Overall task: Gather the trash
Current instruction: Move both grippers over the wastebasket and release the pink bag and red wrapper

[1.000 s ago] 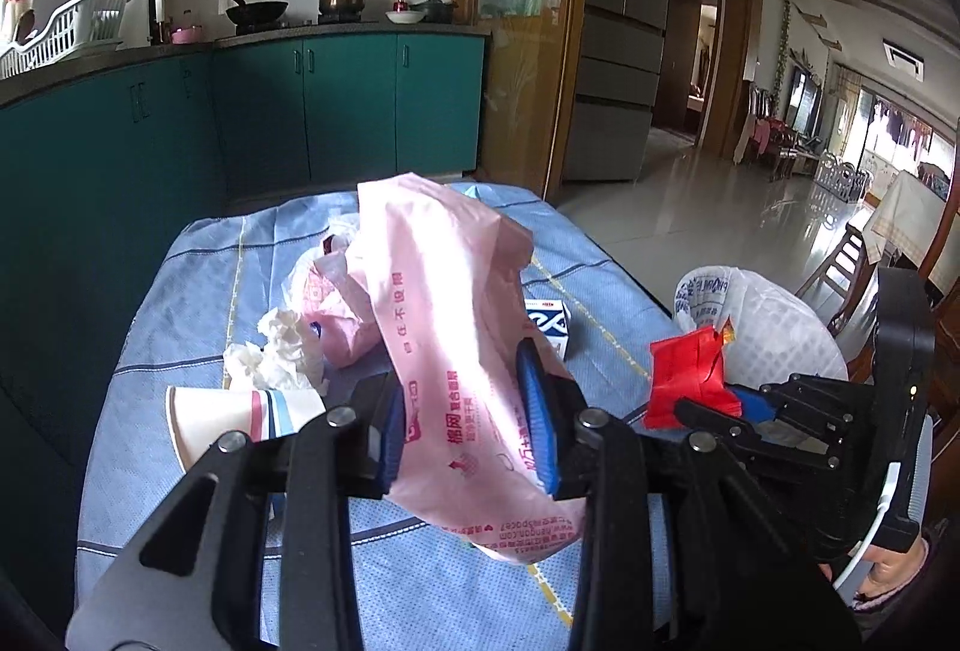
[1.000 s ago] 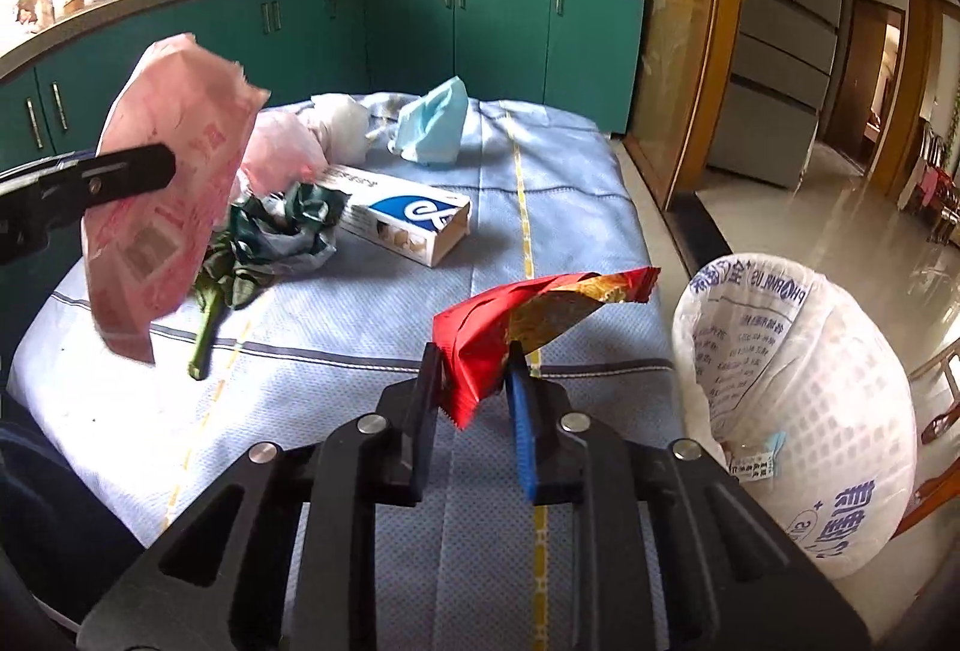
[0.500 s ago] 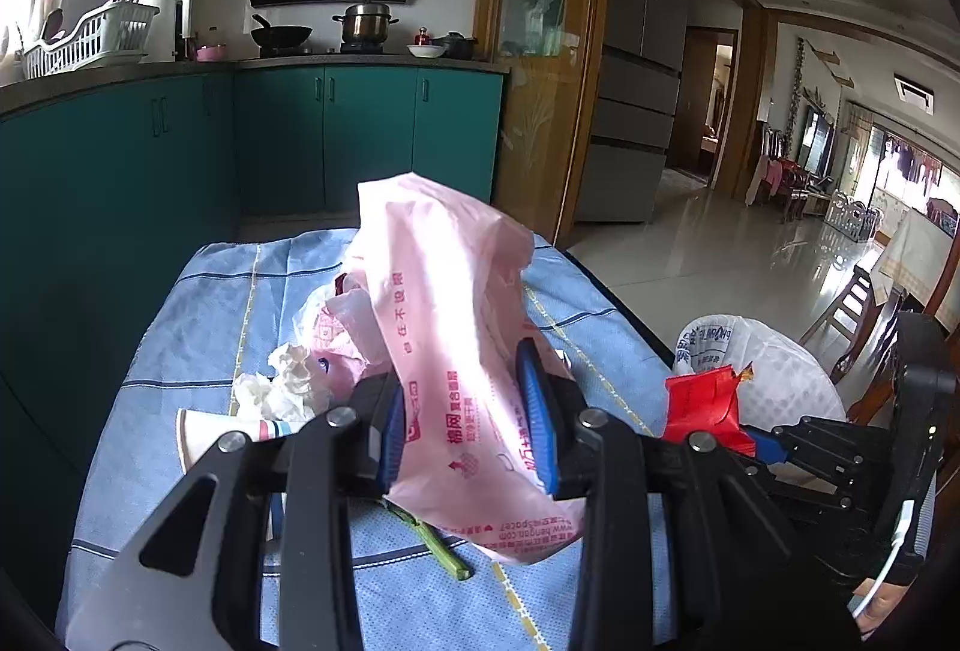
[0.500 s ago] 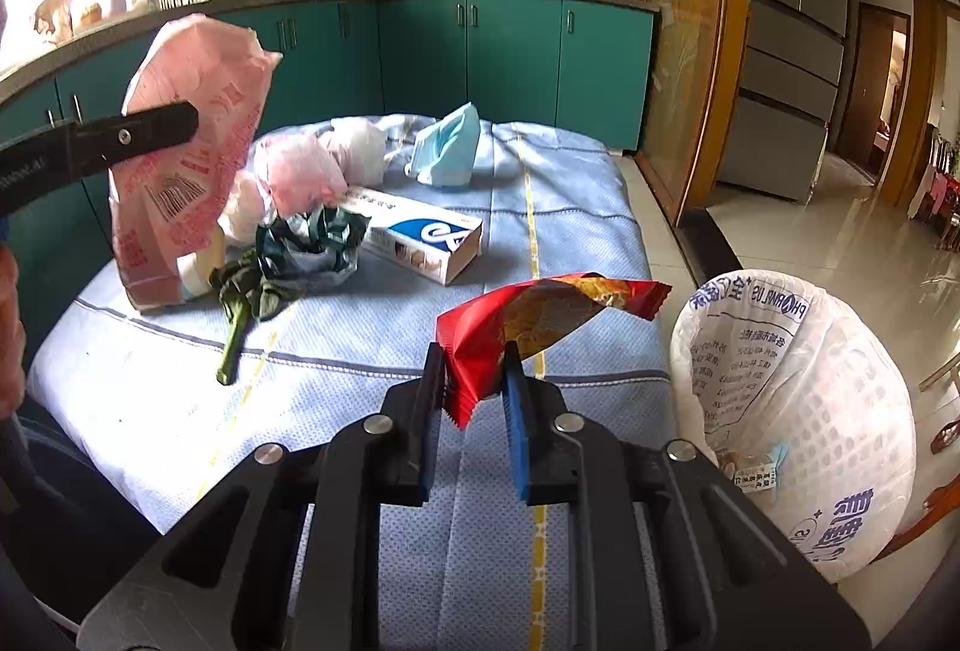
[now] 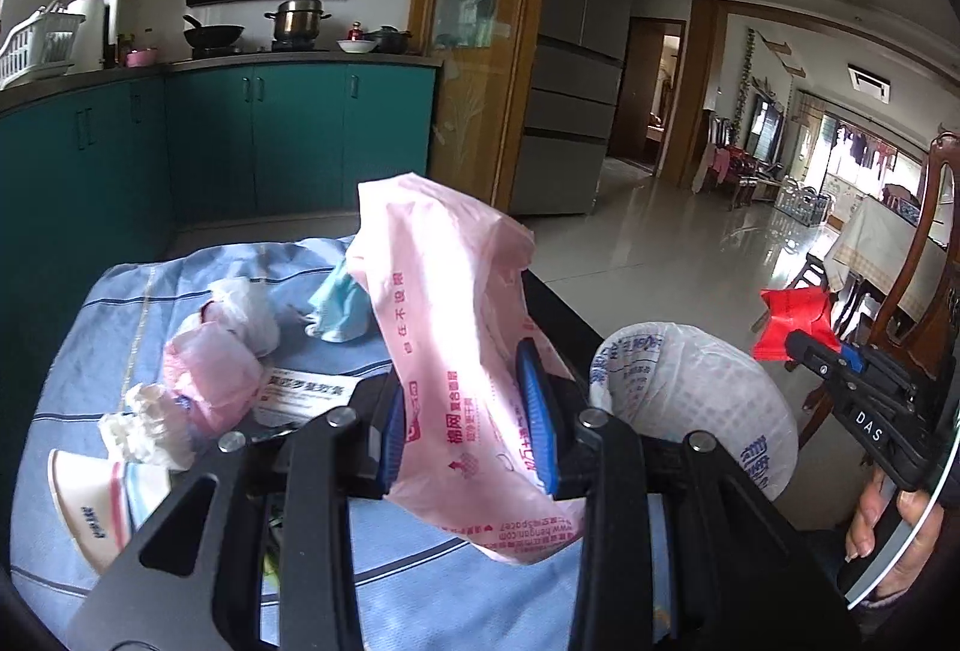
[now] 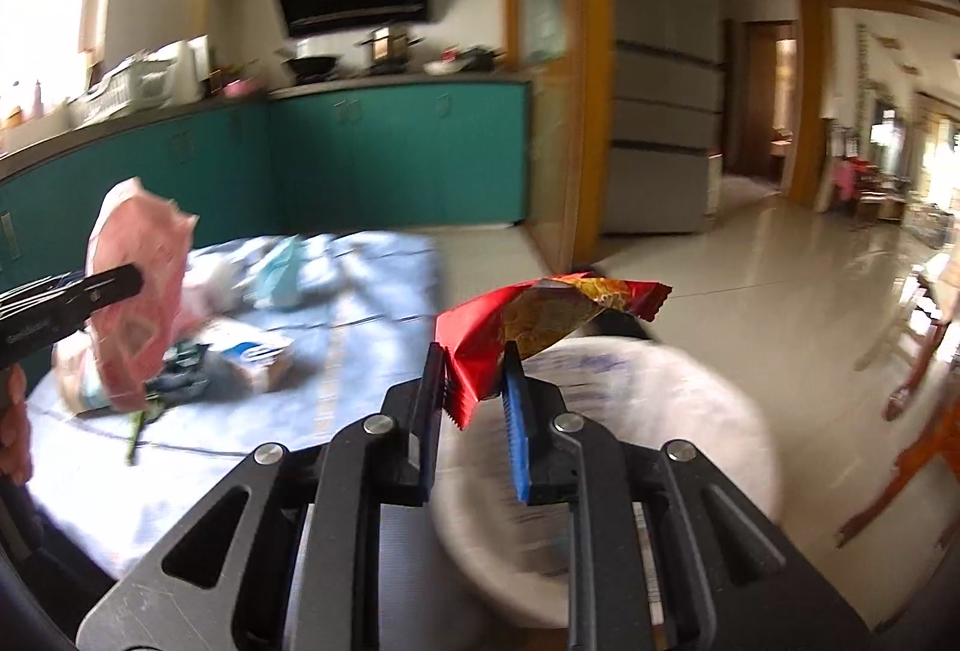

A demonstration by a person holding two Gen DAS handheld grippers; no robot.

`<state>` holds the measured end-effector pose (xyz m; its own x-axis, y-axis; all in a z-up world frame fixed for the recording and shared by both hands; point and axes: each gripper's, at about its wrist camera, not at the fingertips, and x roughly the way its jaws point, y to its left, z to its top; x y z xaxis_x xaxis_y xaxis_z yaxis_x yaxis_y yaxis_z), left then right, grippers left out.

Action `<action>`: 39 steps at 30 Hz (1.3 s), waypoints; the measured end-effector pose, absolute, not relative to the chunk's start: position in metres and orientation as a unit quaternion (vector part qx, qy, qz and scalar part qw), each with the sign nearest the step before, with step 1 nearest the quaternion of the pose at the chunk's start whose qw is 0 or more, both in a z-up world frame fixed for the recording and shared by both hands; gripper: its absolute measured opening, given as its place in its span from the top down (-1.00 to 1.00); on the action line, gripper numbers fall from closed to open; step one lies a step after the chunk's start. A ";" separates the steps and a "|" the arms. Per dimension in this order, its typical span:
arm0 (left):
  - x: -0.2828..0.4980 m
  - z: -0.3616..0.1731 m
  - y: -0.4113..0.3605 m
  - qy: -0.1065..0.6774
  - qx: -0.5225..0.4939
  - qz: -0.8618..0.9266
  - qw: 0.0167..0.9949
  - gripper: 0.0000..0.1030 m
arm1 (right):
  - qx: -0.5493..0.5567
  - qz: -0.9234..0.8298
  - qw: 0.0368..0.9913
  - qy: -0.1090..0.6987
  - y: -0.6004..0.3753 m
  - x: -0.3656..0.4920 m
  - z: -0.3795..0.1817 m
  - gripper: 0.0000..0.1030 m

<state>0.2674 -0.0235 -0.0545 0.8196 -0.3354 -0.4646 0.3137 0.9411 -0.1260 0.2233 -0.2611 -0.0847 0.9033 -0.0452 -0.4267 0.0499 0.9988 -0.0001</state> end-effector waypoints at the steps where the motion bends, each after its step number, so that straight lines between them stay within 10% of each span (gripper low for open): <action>1: 0.275 -0.053 -0.037 0.251 -0.019 -0.186 0.950 0.33 | 0.006 -0.037 0.975 0.218 -0.269 0.223 -0.085 0.62; 11: 0.319 -0.077 -0.191 0.291 0.037 -0.337 0.895 0.25 | 0.041 -0.101 0.966 0.236 -0.330 0.206 -0.109 0.62; 15: 0.324 -0.097 -0.217 0.294 0.038 -0.332 0.895 -0.43 | 0.048 -0.102 0.964 0.242 -0.334 0.203 -0.116 0.62; 30: 0.284 -0.069 -0.163 0.238 0.093 -0.223 0.941 -0.58 | 0.043 -0.091 0.959 0.263 -0.319 0.221 -0.123 0.62; 39: 0.271 -0.056 -0.119 0.227 0.090 -0.194 0.950 -0.59 | 0.075 -0.094 0.950 0.289 -0.311 0.238 -0.128 0.22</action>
<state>0.2711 -0.1191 -0.0560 0.8214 -0.3278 -0.4667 0.4092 0.9087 0.0820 0.2381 -0.3115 -0.1285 0.8157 -0.1352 -0.5625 0.2221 0.9710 0.0887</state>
